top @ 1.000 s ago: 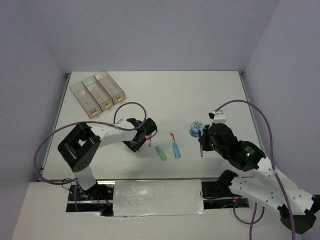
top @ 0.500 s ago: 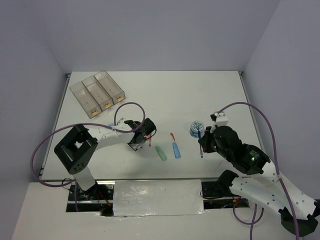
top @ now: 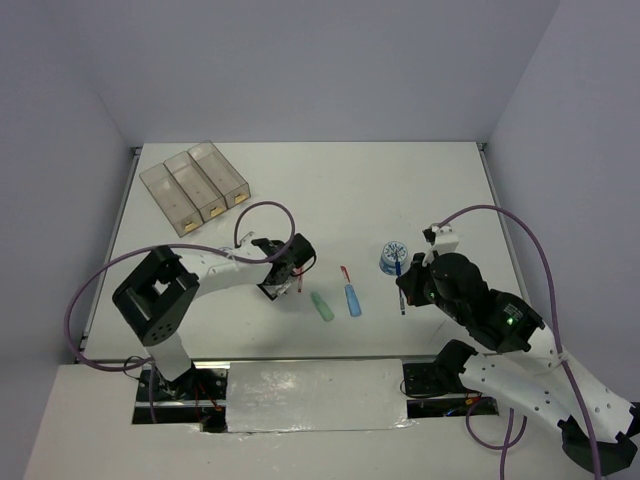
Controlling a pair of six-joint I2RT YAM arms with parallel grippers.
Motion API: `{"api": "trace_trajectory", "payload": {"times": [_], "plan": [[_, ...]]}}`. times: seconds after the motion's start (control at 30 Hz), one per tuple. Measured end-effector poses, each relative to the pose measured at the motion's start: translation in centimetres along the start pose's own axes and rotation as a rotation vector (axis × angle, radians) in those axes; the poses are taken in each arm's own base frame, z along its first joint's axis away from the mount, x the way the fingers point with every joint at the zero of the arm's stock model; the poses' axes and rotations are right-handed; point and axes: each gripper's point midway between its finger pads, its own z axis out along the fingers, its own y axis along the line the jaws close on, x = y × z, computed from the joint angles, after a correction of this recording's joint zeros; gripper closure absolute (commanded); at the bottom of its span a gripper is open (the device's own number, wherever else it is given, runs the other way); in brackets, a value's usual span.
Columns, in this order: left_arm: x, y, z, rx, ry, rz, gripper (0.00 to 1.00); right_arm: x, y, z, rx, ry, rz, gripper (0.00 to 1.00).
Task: Sort the stationery into containers
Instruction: Close the pen cap on the pen.
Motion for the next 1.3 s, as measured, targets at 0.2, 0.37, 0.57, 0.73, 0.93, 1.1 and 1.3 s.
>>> {"api": "trace_trajectory", "payload": {"times": [0.2, 0.37, 0.57, 0.73, 0.93, 1.1, 1.3], "plan": [[-0.1, 0.2, 0.1, 0.003, 0.0, -0.006, 0.5, 0.0, 0.0, -0.1, -0.002, -0.003, 0.001, 1.0], [0.0, 0.6, 0.3, -0.03, 0.003, 0.006, 0.5, -0.1, 0.0, -0.1, -0.004, -0.006, 0.002, 1.0], [-0.3, 0.6, -0.1, -0.045, -0.005, 0.0, 0.51, -0.1, 0.0, -0.2, -0.005, -0.009, 0.002, 1.0], [-0.8, 2.3, 0.0, -0.108, -0.03, 0.018, 0.51, -0.1, 0.0, -0.2, -0.006, -0.009, 0.002, 1.0], [-1.0, 3.1, 0.0, -0.138, -0.038, 0.031, 0.51, -0.1, 0.0, -0.2, -0.007, -0.011, 0.003, 1.0], [-0.9, 3.2, 0.2, -0.141, -0.037, 0.034, 0.57, -0.1, 0.0, -0.3, -0.015, -0.02, 0.006, 1.0], [-0.8, 3.9, 0.7, -0.152, -0.041, 0.049, 0.77, -0.1, 0.1, -0.4, -0.02, -0.02, 0.007, 1.0]]}}
